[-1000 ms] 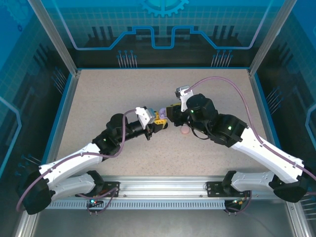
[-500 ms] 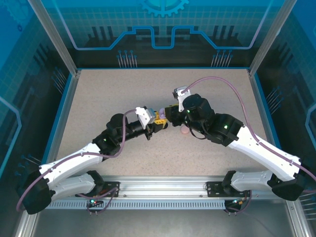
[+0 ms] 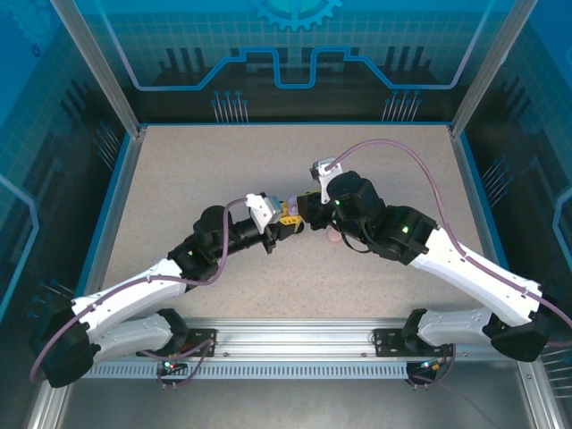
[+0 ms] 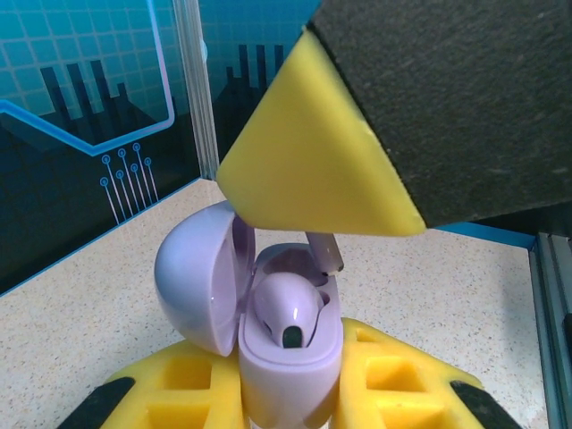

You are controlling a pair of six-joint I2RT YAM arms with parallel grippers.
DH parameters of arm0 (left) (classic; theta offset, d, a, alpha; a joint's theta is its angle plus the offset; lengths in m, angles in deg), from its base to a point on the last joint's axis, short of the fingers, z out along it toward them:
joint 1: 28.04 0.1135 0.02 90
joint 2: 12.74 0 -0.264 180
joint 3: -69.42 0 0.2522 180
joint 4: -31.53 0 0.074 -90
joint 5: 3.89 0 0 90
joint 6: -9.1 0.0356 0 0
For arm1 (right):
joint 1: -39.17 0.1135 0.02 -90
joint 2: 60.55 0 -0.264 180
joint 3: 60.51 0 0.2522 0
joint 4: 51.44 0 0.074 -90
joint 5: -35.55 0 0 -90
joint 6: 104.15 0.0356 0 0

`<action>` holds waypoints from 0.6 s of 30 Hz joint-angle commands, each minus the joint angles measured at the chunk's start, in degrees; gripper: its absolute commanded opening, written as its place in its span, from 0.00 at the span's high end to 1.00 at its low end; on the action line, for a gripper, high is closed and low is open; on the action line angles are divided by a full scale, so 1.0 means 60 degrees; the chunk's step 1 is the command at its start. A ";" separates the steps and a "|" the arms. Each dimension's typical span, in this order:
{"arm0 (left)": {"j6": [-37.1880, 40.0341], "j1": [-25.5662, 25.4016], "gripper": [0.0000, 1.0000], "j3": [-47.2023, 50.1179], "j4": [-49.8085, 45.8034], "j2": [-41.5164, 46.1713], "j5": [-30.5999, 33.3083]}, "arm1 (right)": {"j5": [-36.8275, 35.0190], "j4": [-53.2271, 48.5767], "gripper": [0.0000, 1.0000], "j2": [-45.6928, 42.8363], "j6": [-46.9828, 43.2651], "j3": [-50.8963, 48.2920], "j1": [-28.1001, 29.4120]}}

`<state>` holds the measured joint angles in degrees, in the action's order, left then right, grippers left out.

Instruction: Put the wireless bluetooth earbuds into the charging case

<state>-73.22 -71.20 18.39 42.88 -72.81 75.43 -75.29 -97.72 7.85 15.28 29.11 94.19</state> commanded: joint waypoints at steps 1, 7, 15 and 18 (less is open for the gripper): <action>0.0141 -0.0099 0.97 -0.0130 0.0255 -0.0050 0.0110 | 0.0017 -0.0099 0.76 0.0099 0.0135 -0.0028 0.0131; -0.0102 -0.0109 0.97 -0.0097 0.0283 -0.0122 0.0346 | -0.0251 0.0071 0.77 -0.0084 0.0129 -0.0006 0.0124; -0.0407 -0.0271 0.96 0.0045 0.0356 -0.0166 0.0839 | -0.0889 -0.0084 0.77 -0.0042 -0.0063 0.0177 0.0130; -0.0431 -0.0286 0.97 0.0050 0.0343 -0.0152 0.0889 | -0.1053 -0.0192 0.78 0.0093 -0.0100 0.0219 0.0129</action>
<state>-74.97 -72.47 18.39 43.09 -73.77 79.25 -78.96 -97.91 7.94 15.23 29.11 94.30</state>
